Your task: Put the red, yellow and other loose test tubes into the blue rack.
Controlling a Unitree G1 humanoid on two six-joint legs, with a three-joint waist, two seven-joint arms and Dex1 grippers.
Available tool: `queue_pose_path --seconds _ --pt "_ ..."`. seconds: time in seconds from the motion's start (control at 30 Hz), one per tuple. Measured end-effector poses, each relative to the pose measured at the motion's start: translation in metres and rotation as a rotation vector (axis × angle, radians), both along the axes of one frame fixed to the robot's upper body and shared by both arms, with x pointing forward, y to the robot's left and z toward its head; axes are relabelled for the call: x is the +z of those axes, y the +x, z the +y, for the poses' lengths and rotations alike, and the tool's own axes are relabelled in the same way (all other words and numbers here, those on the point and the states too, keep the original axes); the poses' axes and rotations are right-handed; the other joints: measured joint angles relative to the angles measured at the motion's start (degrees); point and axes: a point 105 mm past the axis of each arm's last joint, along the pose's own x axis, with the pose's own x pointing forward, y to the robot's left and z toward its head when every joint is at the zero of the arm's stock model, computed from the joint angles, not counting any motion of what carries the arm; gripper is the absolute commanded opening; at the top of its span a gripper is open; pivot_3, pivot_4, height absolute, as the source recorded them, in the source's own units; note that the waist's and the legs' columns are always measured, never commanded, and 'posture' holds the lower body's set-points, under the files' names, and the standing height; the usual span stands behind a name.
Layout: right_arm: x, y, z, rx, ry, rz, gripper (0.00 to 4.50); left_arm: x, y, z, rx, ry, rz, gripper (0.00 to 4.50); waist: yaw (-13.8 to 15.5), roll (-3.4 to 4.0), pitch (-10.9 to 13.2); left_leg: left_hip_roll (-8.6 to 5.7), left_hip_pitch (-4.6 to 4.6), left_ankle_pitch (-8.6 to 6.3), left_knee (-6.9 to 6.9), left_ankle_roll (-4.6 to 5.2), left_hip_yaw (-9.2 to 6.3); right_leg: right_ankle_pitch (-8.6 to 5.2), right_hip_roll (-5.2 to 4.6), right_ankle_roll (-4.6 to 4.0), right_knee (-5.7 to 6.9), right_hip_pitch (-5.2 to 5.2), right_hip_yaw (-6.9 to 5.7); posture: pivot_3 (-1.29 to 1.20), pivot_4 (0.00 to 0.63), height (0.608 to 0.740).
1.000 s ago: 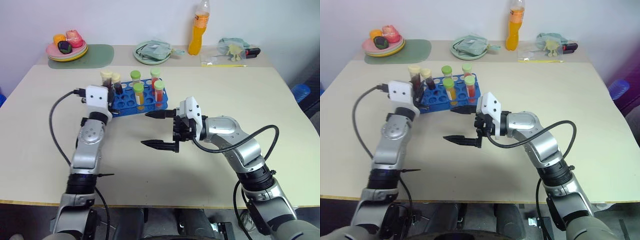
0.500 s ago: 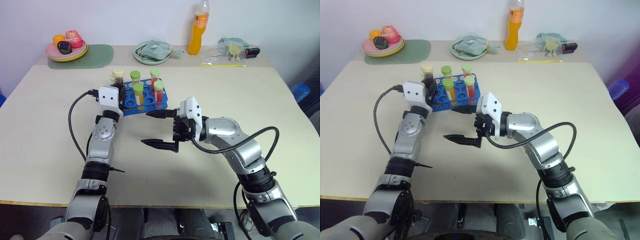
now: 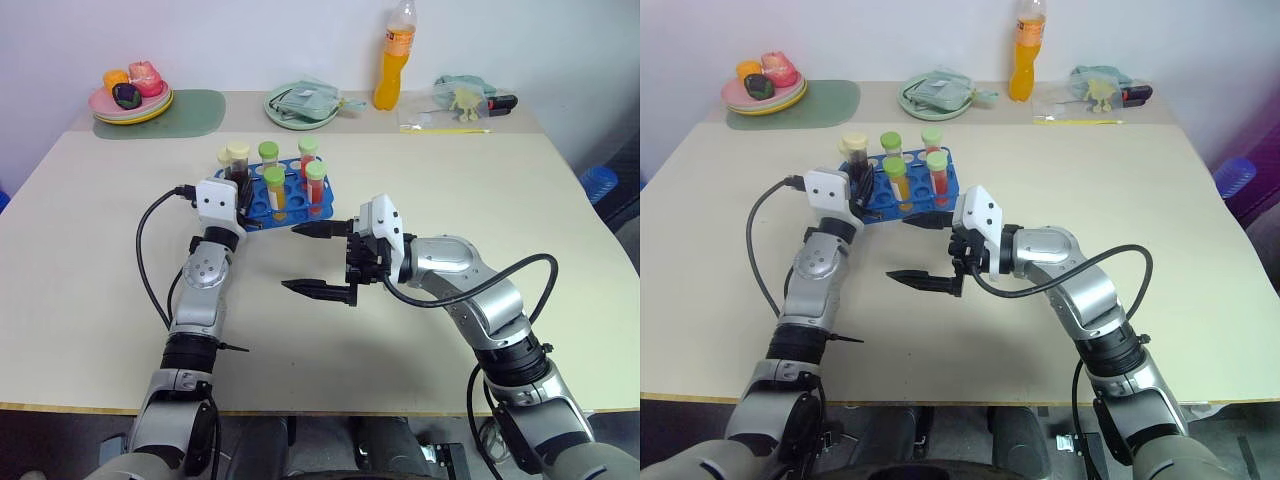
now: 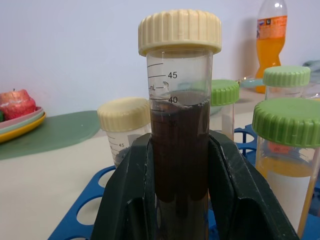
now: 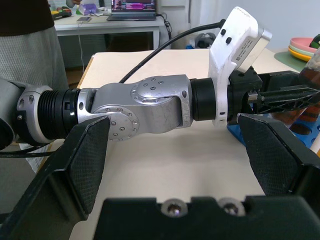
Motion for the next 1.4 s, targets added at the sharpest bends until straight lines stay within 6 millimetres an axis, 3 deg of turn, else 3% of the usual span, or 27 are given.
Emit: queue_pose_path --seconds 0.43,0.53,0.67,0.7,0.9,1.0,1.17,1.27,1.4 --pt "0.0 0.0 0.0 0.0 0.0 0.001 4.5 -0.007 -0.001 0.004 0.014 0.012 0.02 1.08 -0.13 0.01 0.0 0.01 0.0 0.0 0.0 0.0 0.0 0.0 0.01 0.0 0.0 0.0 0.0 0.0 0.15 0.729" --pt "0.0 0.0 0.0 0.001 0.0 0.001 4.5 -0.008 -0.001 0.004 0.017 0.01 0.024 2.29 -0.14 0.01 0.0 0.01 0.0 0.0 0.0 0.0 0.0 0.0 0.01 0.0 0.0 0.0 0.0 0.0 0.15 0.729" --pt "0.0 0.0 0.0 0.002 -0.001 0.001 4.5 -0.018 -0.002 0.007 0.023 0.007 0.059 4.27 -0.21 0.01 0.0 0.01 0.0 0.0 -0.01 0.0 -0.01 0.0 0.01 0.0 0.0 0.0 0.0 0.0 0.15 0.729" --pt "0.0 0.0 0.0 0.002 -0.001 0.001 4.5 -0.019 -0.002 0.006 0.02 0.008 0.061 4.44 -0.22 0.0 0.0 0.01 0.0 0.0 -0.01 0.0 -0.01 0.0 0.0 0.0 0.0 0.0 0.0 0.0 0.15 0.729" --pt "0.0 0.0 0.0 0.002 -0.001 0.001 4.5 -0.014 -0.011 0.021 0.067 -0.028 0.039 4.44 -0.7 0.01 0.0 0.02 0.0 0.0 -0.02 0.0 -0.01 0.0 -0.03 0.0 -0.01 -0.01 0.0 0.0 0.15 0.729" --pt "0.0 -0.001 0.0 0.002 -0.004 -0.001 4.5 -0.003 -0.031 0.033 0.069 -0.047 0.012 4.44 -1.2 0.01 0.0 0.06 -0.01 0.0 -0.08 0.0 0.0 0.0 -0.11 0.0 -0.02 -0.05 0.03 0.0 0.15 0.729" --pt "-0.001 0.004 -0.016 -0.025 -0.041 -0.01 4.5 0.011 -0.091 0.07 -0.004 -0.002 0.084 4.44 -1.29 0.04 0.0 0.11 -0.01 -0.01 -0.14 0.0 0.03 -0.01 -0.14 -0.03 -0.04 -0.08 0.08 0.0 0.15 0.729" --pt "0.0 0.025 -0.048 -0.138 -0.07 -0.009 4.5 0.008 -0.123 0.097 -0.008 0.08 0.189 4.44 -0.72 0.04 0.01 0.08 0.03 -0.01 -0.11 0.01 0.01 -0.02 -0.21 -0.04 -0.11 0.06 0.05 0.0 0.15 0.729" --pt "0.001 0.053 -0.099 -0.323 -0.076 0.011 4.5 0.0 -0.149 0.125 0.018 0.138 0.301 4.44 -0.25 0.06 0.01 0.07 0.27 -0.05 -0.09 0.08 -0.01 -0.08 -0.24 -0.15 -0.28 0.44 -0.05 0.0 0.15 0.729"
